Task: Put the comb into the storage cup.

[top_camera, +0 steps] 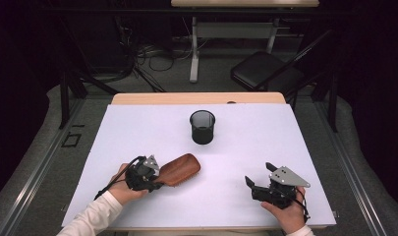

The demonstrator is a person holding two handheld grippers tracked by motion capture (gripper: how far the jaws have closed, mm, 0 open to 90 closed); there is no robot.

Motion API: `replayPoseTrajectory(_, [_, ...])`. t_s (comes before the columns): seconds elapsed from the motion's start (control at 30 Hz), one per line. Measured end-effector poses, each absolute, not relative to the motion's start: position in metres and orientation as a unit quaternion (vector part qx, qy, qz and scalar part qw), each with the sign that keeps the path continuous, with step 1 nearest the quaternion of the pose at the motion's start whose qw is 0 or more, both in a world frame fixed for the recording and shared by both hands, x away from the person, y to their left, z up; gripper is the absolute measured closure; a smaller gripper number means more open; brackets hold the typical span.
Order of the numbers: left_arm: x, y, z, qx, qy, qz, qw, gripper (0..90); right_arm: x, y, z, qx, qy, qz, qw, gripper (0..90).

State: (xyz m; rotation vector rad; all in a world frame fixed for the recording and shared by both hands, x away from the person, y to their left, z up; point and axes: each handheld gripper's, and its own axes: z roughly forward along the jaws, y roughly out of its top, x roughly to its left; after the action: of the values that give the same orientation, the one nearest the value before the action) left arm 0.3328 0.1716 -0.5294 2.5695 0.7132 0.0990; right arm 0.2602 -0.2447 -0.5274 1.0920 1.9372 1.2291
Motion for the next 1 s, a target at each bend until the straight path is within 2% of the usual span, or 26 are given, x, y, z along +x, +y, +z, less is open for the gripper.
replayPoseTrajectory(0.53, [0.3312, 0.1752, -0.5291, 0.925, 0.275, 0.049, 0.256, 71.3, 0.2602, -0.2444, -0.5277, 0.410, 0.729, 0.462, 0.296, 14.2])
replayPoseTrajectory(1.0, [0.3304, 0.1761, -0.5211, 0.908, 0.285, 0.061, 0.300, 71.4, 0.2608, -0.2442, -0.5281, 0.410, 0.729, 0.461, 0.295, 14.3])
